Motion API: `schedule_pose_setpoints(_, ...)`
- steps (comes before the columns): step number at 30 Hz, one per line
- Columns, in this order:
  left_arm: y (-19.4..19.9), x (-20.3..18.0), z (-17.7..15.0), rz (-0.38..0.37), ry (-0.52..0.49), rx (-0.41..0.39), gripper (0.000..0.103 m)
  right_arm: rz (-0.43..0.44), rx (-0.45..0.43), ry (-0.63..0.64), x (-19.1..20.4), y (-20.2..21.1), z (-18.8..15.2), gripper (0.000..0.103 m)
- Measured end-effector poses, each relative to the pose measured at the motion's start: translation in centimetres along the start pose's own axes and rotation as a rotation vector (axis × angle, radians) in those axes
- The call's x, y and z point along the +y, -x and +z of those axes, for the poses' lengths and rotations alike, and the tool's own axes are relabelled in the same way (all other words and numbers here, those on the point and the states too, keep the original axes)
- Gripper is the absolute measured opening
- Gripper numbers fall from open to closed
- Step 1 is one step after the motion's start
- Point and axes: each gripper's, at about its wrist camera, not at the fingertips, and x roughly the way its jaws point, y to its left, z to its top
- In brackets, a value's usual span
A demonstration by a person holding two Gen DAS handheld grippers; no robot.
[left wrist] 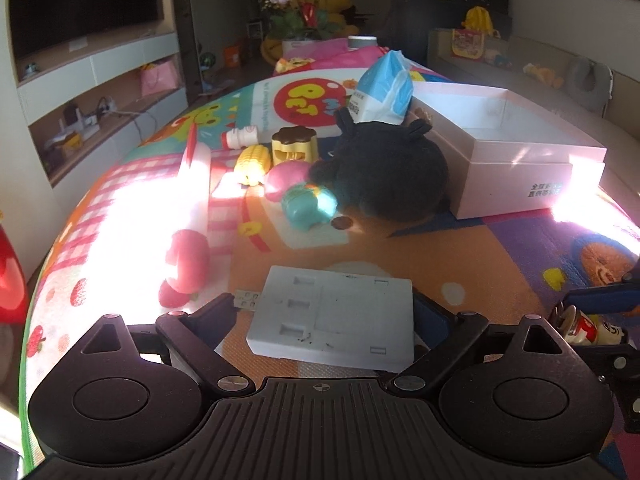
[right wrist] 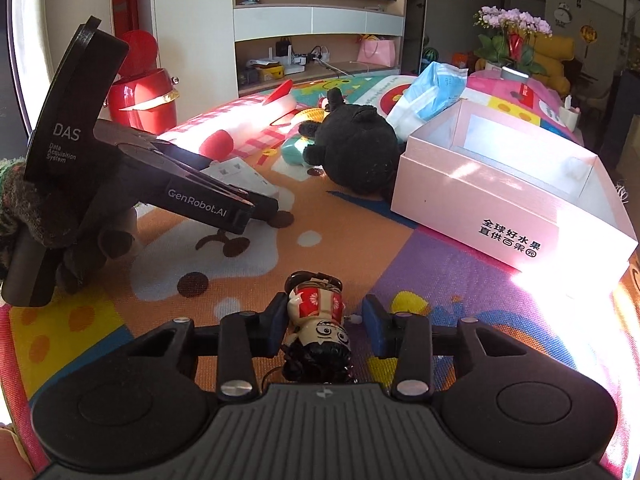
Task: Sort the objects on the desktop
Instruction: 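Carry the figurine with the right tool into the pink box and open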
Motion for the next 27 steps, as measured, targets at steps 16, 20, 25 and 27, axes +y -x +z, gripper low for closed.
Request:
schedule_pose_setpoints(16, 5.7, -11.2, 8.4, -0.158, -0.232, -0.410, 0.096, -0.189, -0.237, -0.219, -10.6, 12.8, 6.6, 0.038)
schedule_pose_setpoints(20, 1.5, -11.4, 11.9, -0.170, -0.106, -0.435, 0.101, -0.263, -0.345, -0.285, -14.9, 11.8, 12.4, 0.052)
schedule_pose_setpoints(25, 0.1, -7.1, 10.1, -0.101, 0.008, -0.286, 0.102, -0.280, -0.353, -0.357, -17.3, 9.3, 14.5, 0.064)
schedule_pose_setpoints(27, 1.0, -5.5, 8.1, -0.058, 0.004, -0.276, 0.103, -0.259, -0.346, -0.348, -16.8, 8.3, 13.9, 0.068)
